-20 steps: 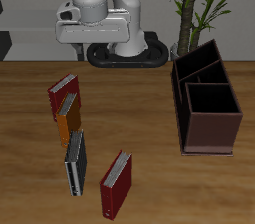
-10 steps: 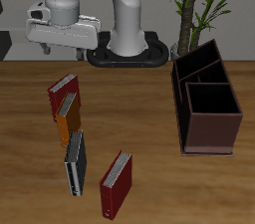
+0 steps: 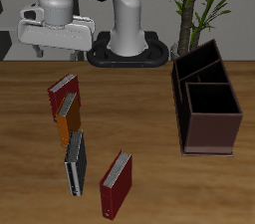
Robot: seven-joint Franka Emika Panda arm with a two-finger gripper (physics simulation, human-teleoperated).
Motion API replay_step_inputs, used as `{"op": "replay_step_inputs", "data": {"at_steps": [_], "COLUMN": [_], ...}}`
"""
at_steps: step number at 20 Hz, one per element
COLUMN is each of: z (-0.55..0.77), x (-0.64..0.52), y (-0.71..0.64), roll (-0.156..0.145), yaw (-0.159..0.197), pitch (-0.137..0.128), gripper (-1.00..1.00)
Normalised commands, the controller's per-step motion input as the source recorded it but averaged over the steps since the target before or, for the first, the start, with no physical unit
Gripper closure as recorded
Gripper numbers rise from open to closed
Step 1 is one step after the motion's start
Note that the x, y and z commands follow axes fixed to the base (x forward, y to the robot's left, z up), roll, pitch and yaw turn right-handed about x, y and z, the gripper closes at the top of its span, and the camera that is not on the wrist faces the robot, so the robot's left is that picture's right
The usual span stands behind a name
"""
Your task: Place the orange book into the left desk caddy's right compartment
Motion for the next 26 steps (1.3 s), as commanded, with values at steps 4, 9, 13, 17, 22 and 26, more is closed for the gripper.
{"op": "replay_step_inputs", "data": {"at_steps": [4,9,13,17,22,26], "z": [-0.23,-0.26,-0.26,-0.38,-0.45,-0.49], "x": [0.31,0.20,0.15,0.17,0.15,0.09], "y": [0.19,0.14,-0.02,0.02,0.01,-0.08], "roll": [0.005,0.017,0.008,-0.003,-0.006,0.018], "yaw": [0.008,0.026,0.009,-0.021,-0.010,-0.033], "pitch": [0.011,0.004,0.002,0.039,0.054,0.061], "gripper": [-1.00,-1.00,-1.00,-1.00,-1.00,-1.00]}}
